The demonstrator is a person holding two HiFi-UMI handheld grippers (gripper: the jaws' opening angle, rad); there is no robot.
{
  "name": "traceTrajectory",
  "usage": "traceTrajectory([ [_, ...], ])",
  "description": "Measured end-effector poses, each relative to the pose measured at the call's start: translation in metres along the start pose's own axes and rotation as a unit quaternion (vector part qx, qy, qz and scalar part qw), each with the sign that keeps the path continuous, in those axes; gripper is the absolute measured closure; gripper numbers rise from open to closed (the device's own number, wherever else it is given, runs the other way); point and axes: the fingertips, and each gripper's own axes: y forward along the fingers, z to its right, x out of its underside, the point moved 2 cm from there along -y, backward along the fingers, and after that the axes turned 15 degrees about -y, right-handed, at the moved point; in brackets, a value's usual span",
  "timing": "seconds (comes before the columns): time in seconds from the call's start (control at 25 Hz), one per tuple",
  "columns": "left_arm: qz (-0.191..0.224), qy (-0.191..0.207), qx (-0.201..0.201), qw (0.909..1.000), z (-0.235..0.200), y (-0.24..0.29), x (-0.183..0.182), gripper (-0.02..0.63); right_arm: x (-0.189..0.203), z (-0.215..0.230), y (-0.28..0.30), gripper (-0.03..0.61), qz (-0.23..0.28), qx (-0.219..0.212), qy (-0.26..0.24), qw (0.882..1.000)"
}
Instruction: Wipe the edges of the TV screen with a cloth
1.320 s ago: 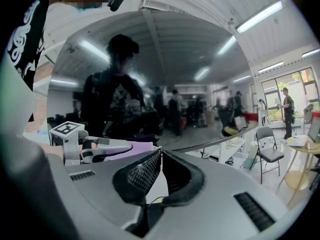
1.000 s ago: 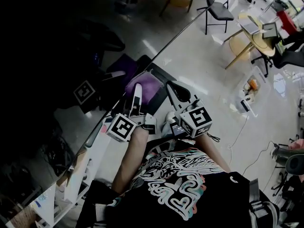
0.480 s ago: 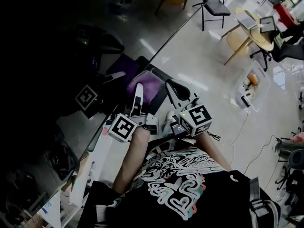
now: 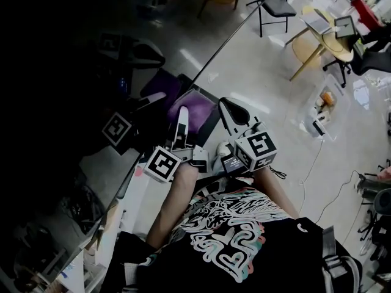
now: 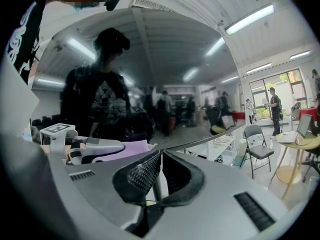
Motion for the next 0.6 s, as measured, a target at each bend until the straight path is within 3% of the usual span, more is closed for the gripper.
traceTrajectory([
  [0.16,-0.006,0.004,-0.002,1.0,-0.001,0.005,0.002,0.476,0.002,0.005,0.004,0.546,0.001,0.006,0.005,1.0],
  [0.32,-0.007,-0.032,0.008,0.9994,0.001,0.013,0.009,0.476,0.008,0.015,0.008,0.546,-0.003,0.013,0.002,1.0],
  [0.44,-0.014,0.004,-0.006,0.9999,-0.001,0.024,0.011,0.476,0.011,0.035,0.011,0.546,-0.011,0.024,0.005,1.0],
  [0.6,-0.016,0.016,-0.011,0.9997,0.002,0.039,0.018,0.476,0.015,0.064,0.012,0.546,-0.013,0.038,0.011,0.999],
])
